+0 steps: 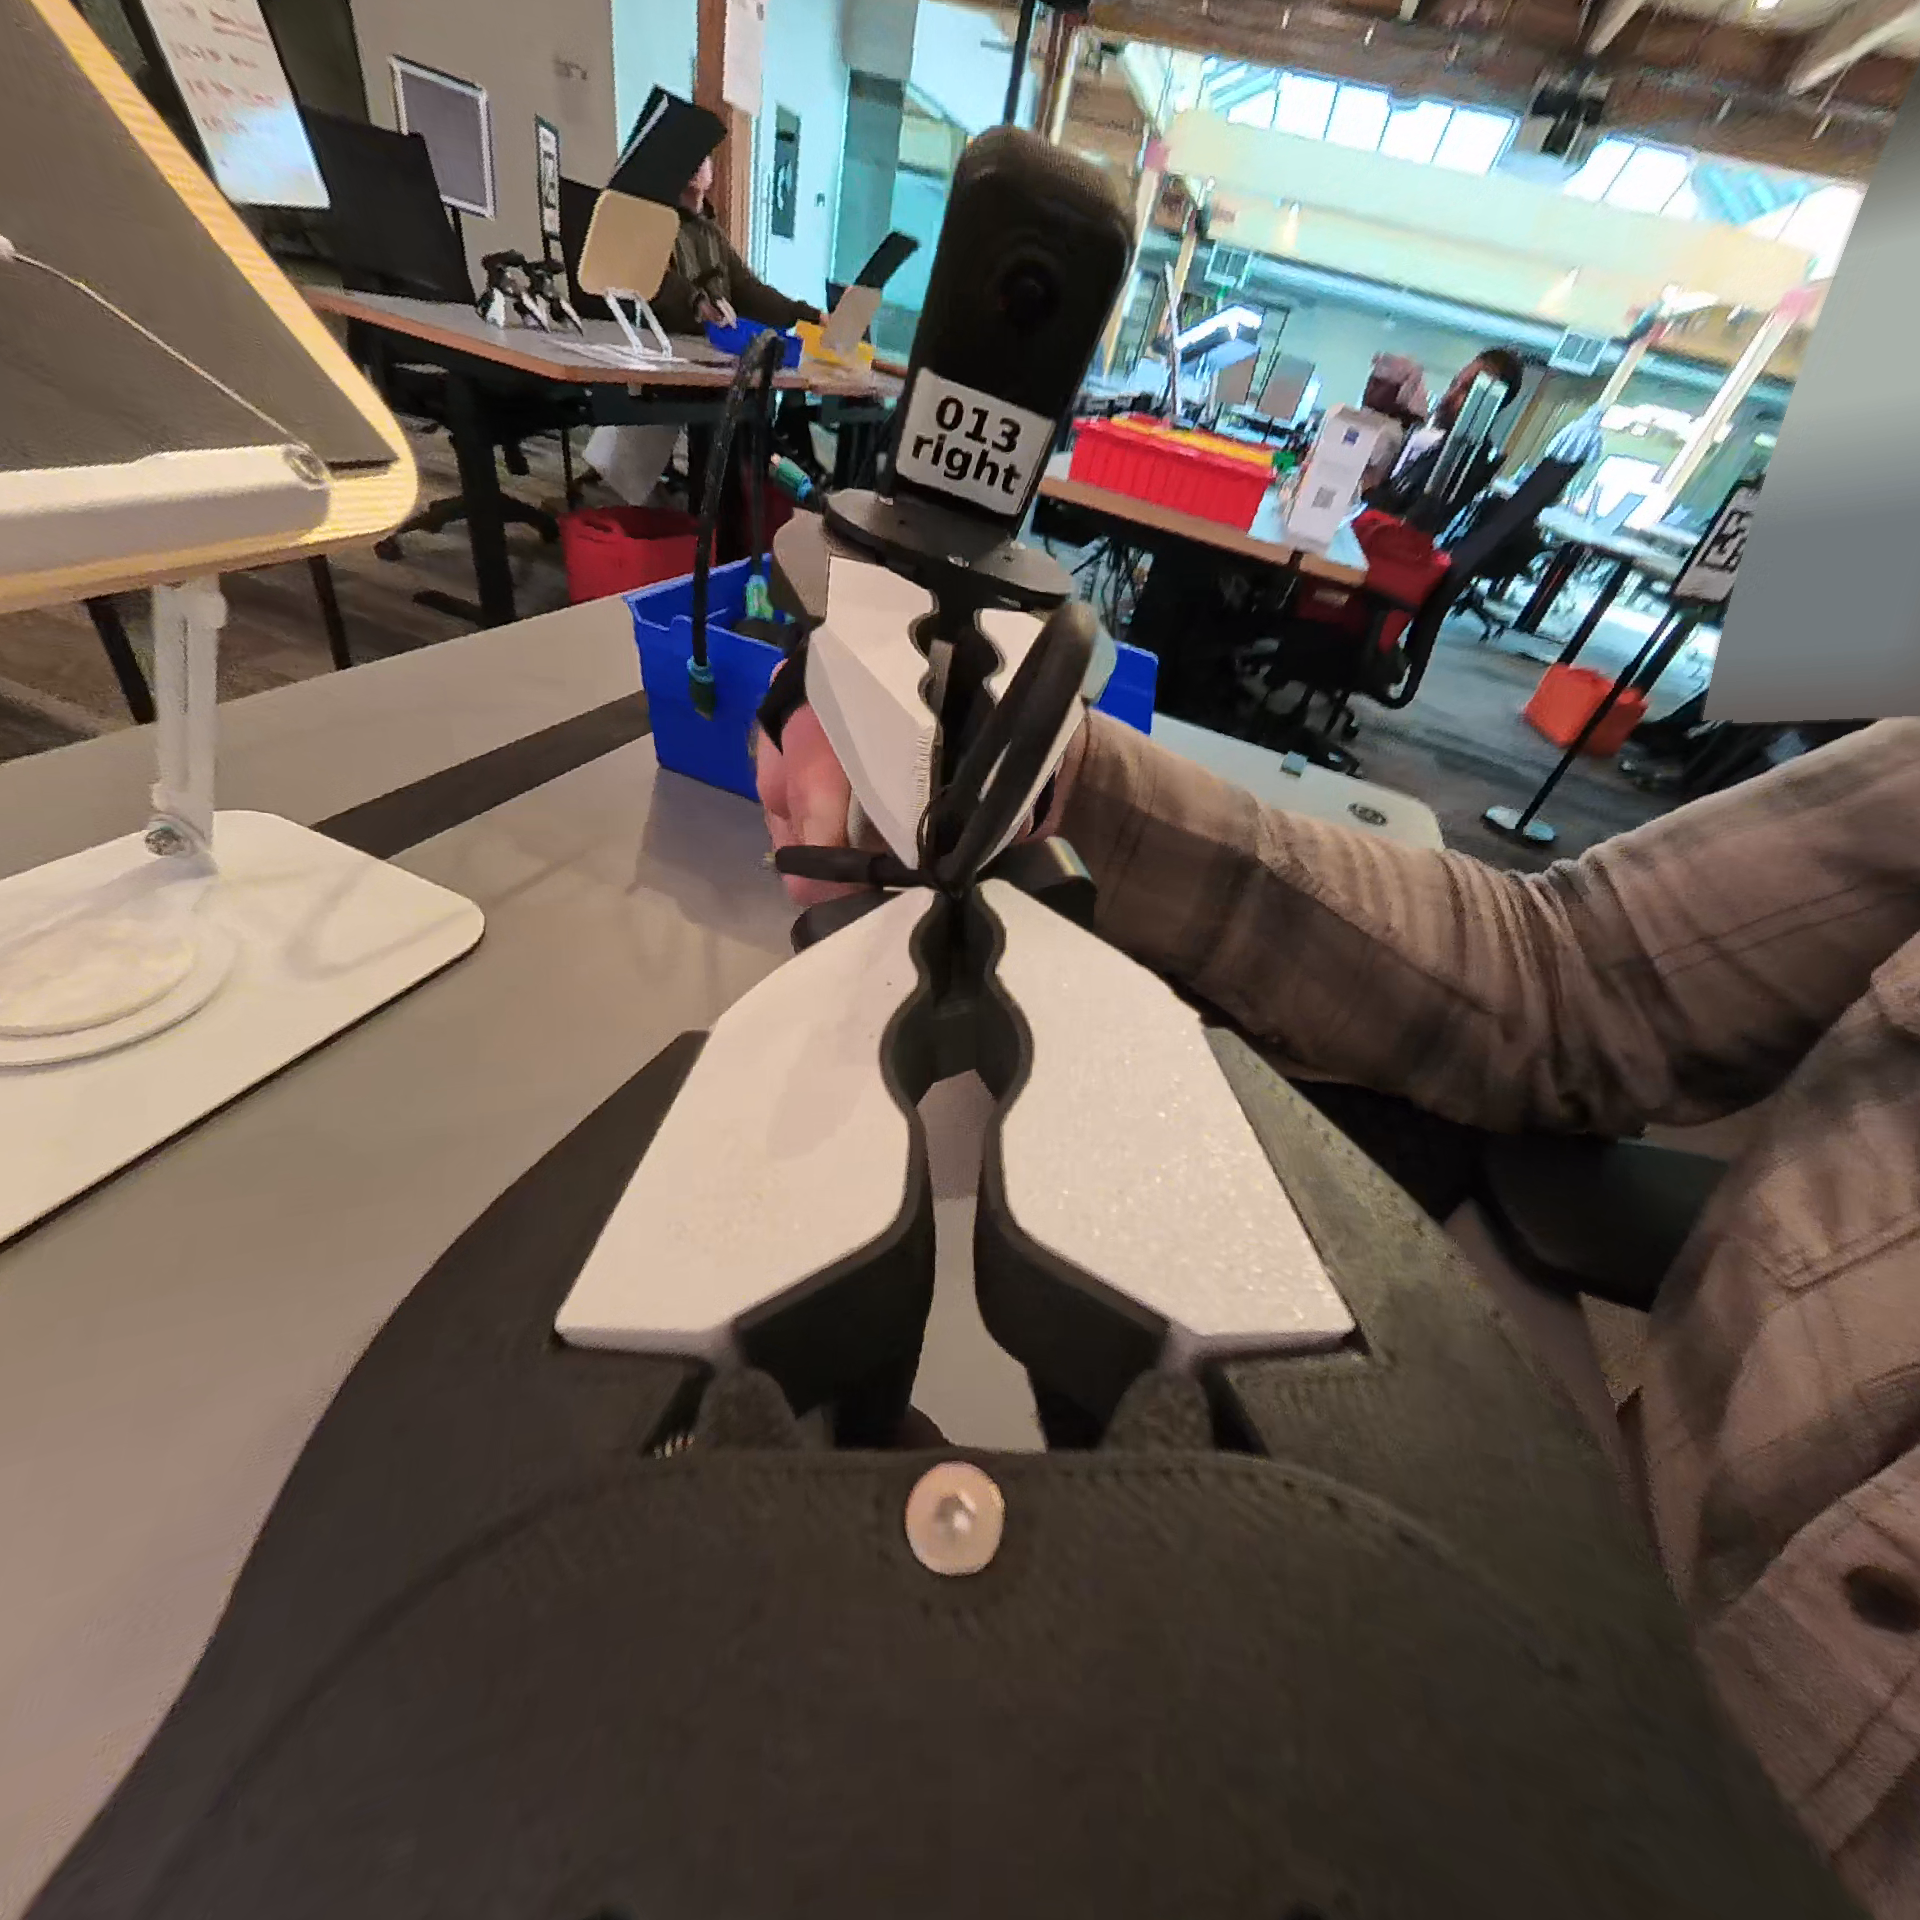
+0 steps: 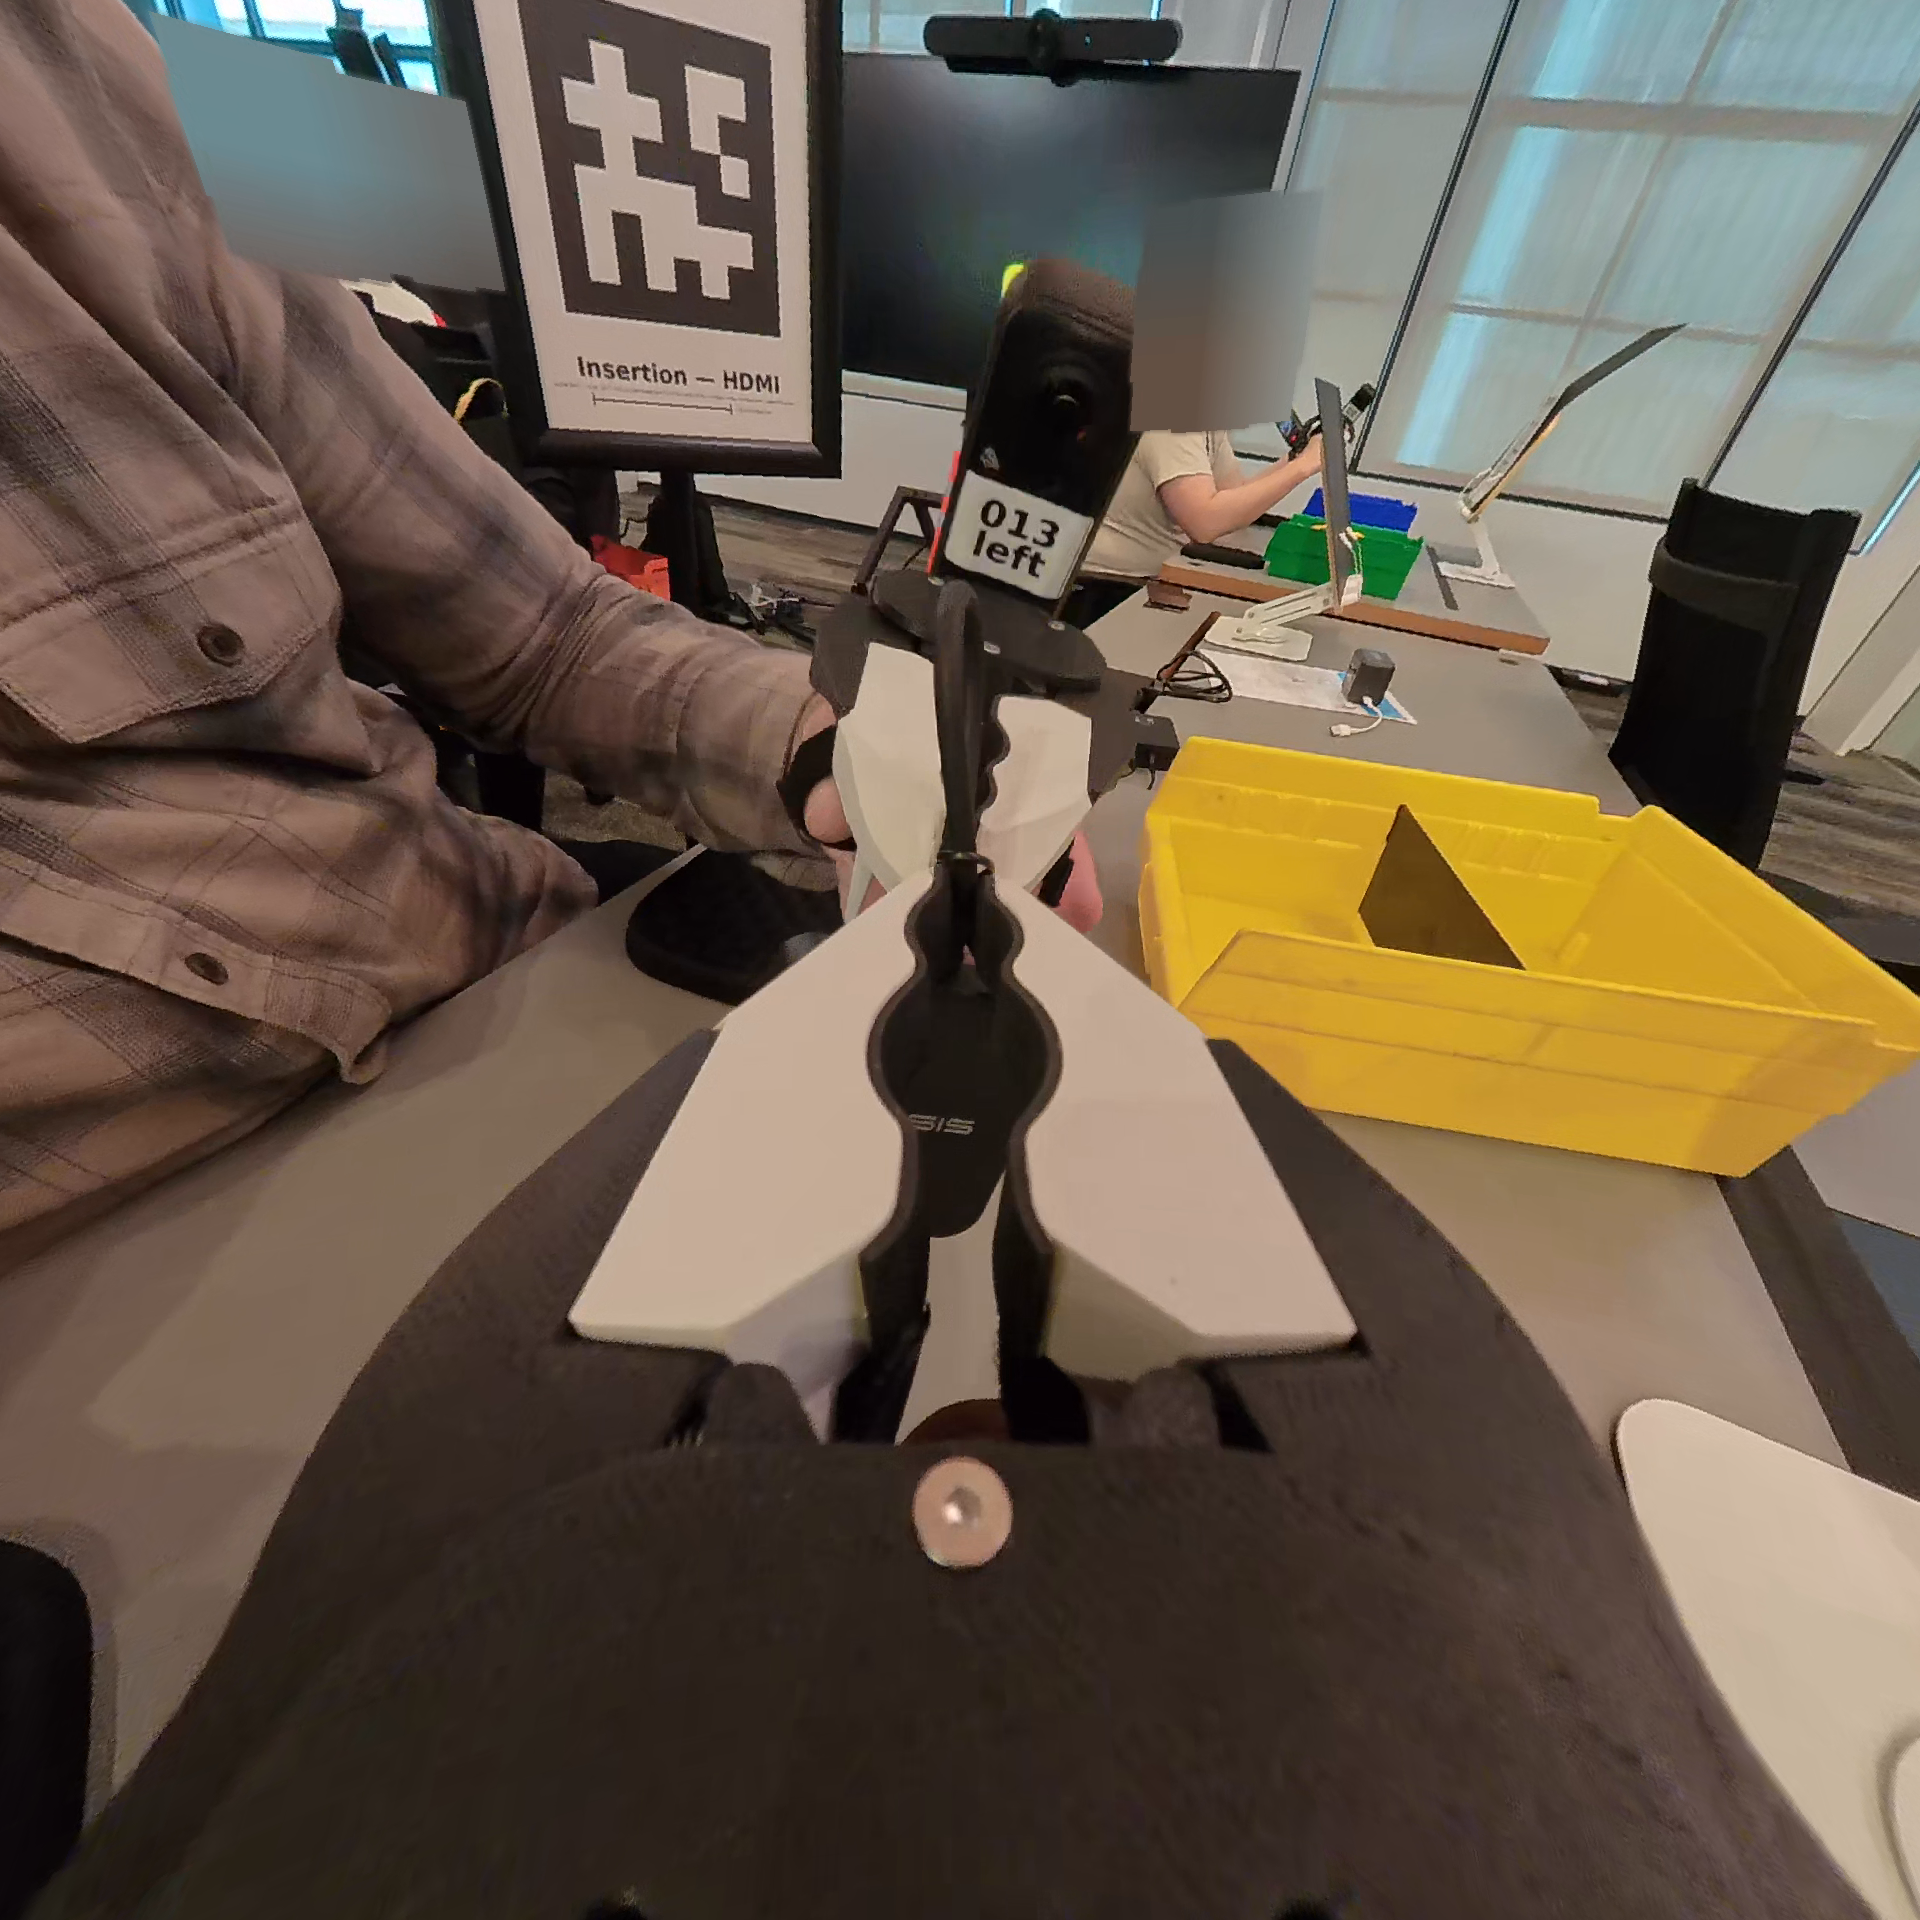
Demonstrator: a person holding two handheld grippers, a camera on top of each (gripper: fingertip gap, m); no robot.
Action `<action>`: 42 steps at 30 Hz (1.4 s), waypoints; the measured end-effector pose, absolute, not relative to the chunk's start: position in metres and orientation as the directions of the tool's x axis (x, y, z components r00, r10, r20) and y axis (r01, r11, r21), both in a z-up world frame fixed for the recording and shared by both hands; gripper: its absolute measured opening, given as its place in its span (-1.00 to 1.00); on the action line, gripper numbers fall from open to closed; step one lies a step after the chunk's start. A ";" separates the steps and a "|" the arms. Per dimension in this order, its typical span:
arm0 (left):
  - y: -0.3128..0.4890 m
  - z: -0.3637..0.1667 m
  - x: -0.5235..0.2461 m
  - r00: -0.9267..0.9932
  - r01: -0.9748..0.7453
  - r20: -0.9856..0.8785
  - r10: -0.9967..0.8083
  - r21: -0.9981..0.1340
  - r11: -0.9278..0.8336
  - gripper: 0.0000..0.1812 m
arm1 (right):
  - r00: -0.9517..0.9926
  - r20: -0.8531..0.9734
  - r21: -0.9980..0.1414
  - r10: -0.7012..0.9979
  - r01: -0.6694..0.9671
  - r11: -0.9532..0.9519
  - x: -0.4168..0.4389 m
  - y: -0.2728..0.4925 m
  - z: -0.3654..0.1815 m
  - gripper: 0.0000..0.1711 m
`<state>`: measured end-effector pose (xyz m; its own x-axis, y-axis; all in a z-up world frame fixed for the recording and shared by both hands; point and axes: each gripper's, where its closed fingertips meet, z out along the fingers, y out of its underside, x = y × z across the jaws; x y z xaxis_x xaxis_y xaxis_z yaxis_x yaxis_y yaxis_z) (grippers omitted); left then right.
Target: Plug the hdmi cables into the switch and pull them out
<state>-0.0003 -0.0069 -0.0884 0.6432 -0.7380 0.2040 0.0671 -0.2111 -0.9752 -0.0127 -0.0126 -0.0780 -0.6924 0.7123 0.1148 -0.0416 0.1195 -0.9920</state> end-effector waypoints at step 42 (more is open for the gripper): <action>-0.012 -0.084 0.010 0.527 0.138 0.235 -0.816 -0.972 -0.191 -0.99 | -0.730 0.099 -0.995 0.677 -0.052 0.089 -0.005 -0.018 -0.073 -1.00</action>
